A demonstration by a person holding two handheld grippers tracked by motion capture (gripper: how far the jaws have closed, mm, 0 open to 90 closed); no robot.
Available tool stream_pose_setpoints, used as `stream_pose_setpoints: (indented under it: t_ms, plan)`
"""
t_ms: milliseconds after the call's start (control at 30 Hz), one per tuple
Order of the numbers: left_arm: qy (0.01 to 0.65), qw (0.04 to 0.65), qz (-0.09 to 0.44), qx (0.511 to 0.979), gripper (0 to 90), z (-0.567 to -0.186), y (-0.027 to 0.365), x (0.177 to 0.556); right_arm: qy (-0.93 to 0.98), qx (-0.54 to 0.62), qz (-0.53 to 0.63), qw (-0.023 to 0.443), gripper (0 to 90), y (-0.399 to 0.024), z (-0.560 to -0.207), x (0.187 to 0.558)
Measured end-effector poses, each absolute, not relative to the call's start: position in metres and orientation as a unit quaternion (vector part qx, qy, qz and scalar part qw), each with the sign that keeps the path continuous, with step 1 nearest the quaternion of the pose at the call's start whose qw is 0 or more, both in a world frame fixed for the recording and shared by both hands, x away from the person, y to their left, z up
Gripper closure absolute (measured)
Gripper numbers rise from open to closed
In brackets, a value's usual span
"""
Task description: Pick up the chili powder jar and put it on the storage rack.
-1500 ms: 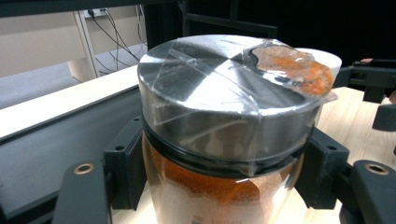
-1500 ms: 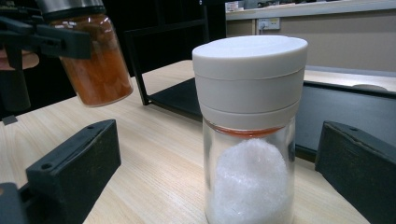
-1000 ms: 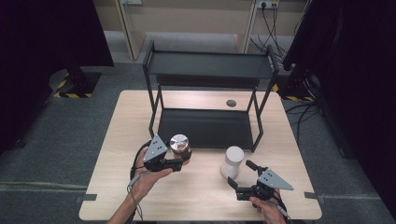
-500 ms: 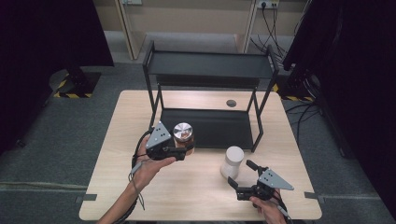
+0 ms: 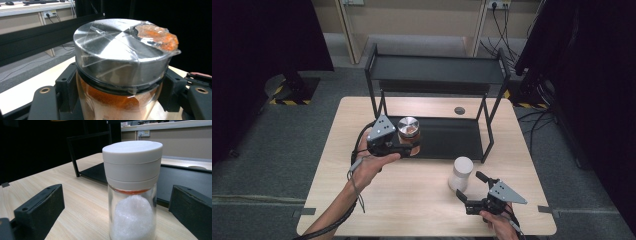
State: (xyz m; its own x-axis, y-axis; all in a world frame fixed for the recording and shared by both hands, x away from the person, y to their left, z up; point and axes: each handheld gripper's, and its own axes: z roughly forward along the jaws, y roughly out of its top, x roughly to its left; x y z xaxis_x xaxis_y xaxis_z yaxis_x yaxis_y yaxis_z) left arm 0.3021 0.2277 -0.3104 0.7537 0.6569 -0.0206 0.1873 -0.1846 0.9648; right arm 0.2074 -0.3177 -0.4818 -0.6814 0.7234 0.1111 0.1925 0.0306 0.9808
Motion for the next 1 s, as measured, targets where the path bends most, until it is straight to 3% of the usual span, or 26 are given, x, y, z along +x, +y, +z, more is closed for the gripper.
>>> stream_pose_setpoints:
  t_ms: [1000]
  plan:
    - [0.309, 0.559, 0.215, 0.739, 30.4, -0.229, 0.223, 0.334, 0.684, 0.335, 0.611, 0.216, 0.3, -0.318, -0.482, 0.208]
